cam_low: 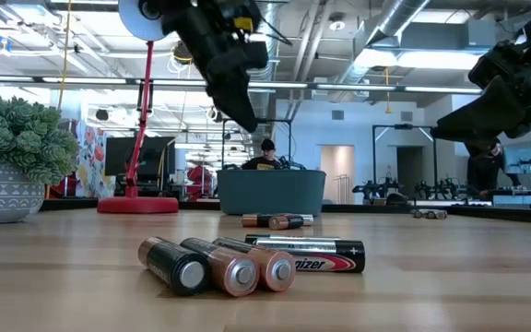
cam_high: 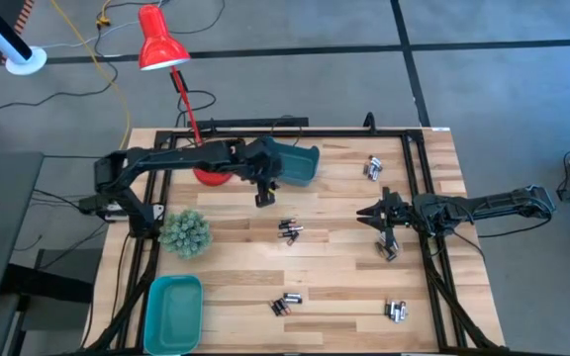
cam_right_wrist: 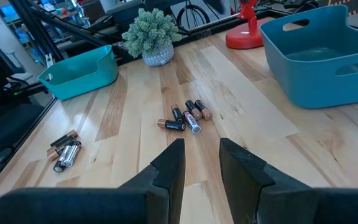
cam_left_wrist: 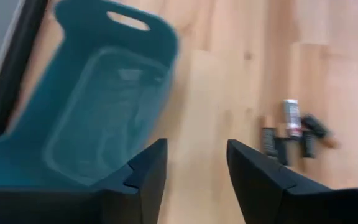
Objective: Sort batteries
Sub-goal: Move the blue bin
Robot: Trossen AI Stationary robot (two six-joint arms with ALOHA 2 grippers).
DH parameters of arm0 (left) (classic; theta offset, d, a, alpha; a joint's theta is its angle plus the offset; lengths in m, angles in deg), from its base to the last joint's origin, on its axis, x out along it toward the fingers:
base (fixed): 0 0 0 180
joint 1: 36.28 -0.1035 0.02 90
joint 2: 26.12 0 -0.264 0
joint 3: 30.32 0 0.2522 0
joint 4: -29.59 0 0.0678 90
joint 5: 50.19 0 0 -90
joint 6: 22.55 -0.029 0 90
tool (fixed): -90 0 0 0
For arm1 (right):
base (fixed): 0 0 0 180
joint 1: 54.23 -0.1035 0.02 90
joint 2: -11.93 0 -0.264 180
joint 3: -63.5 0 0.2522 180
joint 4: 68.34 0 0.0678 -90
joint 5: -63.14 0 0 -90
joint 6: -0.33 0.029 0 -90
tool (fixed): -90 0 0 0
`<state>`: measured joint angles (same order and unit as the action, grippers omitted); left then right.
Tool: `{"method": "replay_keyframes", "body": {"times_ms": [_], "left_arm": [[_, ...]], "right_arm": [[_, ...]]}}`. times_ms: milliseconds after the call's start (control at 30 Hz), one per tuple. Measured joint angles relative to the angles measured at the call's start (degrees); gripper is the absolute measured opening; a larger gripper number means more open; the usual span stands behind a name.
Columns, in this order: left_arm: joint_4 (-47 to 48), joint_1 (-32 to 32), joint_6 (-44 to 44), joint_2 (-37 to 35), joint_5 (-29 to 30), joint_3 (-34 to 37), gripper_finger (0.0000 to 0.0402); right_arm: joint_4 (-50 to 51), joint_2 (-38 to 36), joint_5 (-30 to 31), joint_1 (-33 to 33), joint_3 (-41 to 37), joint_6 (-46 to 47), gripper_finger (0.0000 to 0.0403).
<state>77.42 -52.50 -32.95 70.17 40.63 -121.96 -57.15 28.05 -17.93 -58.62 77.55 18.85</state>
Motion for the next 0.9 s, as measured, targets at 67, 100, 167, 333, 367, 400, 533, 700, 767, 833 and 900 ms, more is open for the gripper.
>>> {"method": "replay_keyframes", "body": {"times_ms": [67,100,167,333,367,400,533,700,767,833,900], "left_arm": [[-0.1,-0.6,-2.1,1.1,1.2,-0.4,0.0170],[-0.1,-0.7,-3.9,1.4,2.5,-0.6,0.0170],[-0.1,-0.8,-8.4,1.9,5.7,-0.6,0.0169],[-0.5,-1.3,-14.3,2.3,7.8,-0.6,0.0164],[-0.5,-1.7,-15.4,2.2,6.1,-0.6,0.0163],[-0.5,-2.2,-16.0,2.2,3.8,-0.6,0.0163],[-0.5,-5.2,-16.2,2.2,-2.2,-0.6,0.0163],[-1.1,-8.4,-16.2,3.2,-6.6,-0.7,0.0163],[-0.9,-9.0,-16.3,4.6,-7.2,-0.7,0.0163],[-0.9,-9.1,-17.2,6.5,-7.8,-0.7,0.0163],[-1.0,-9.1,-17.9,8.3,-7.8,-0.7,0.0163]], "right_arm": [[0.0,0.0,0.0,0.0,0.0,0.0,0.0118],[0.0,0.0,0.0,0.0,0.0,0.0,0.0118],[0.0,0.0,0.0,0.0,0.0,0.0,0.0118],[0.0,0.0,0.0,0.0,0.0,0.0,0.0118],[0.0,0.0,0.0,0.0,0.0,0.0,0.0118],[0.0,0.0,0.0,0.0,0.0,0.0,0.0118],[0.0,0.0,0.0,0.0,0.0,0.0,0.0118],[0.0,0.0,0.0,0.0,0.0,0.0,0.0118],[0.0,0.0,0.0,0.0,0.0,0.0,0.0118],[0.0,0.0,0.0,0.0,0.0,0.0,0.0118],[0.0,0.0,0.0,0.0,0.0,0.0,0.0118]]}}
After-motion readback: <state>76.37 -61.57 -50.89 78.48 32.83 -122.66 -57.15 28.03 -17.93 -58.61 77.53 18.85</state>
